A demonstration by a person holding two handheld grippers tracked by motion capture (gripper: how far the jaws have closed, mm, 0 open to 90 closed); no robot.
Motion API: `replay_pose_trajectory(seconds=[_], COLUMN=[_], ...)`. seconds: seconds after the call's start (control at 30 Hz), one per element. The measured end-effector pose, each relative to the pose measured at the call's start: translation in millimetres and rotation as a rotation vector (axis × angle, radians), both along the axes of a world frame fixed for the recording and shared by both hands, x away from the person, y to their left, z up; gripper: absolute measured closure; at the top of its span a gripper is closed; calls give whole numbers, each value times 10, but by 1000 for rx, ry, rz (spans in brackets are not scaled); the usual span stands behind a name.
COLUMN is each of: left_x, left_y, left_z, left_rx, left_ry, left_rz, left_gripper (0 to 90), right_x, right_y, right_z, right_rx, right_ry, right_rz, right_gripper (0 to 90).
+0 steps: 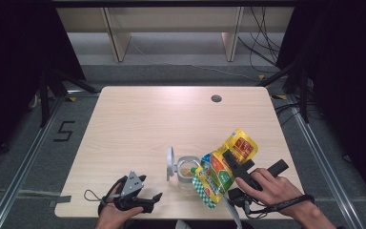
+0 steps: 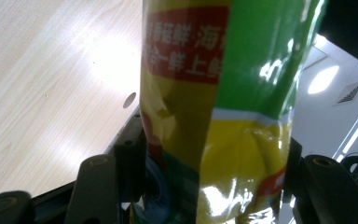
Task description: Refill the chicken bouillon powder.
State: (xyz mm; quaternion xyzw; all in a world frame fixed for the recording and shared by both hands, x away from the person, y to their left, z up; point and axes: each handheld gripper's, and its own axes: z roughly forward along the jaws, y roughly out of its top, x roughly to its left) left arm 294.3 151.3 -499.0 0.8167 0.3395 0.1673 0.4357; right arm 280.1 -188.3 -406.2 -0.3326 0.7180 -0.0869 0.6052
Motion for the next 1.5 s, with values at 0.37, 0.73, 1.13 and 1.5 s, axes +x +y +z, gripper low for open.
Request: replay_pose_trajectory(seconds=[0.37,0.73,1.13,1.5], left_x=[0,1,-9,1], left_y=[5,5,-3,6], left_z=[3,4,-2,3], left_rx=[4,7,-12,5], left_ry=[-2,-3,16,-3], left_rz=[2,-1,16,3], left_gripper=[163,163,163,163], right_x=[3,-21,-77,-95], right_y=[-28,-64,-72,-71], right_z=[2,30,40,27], right_rx=[16,25,16,16], right_ry=[0,2,-2,-3], right_rz=[10,21,21,34], right_gripper=[481,485,487,487])
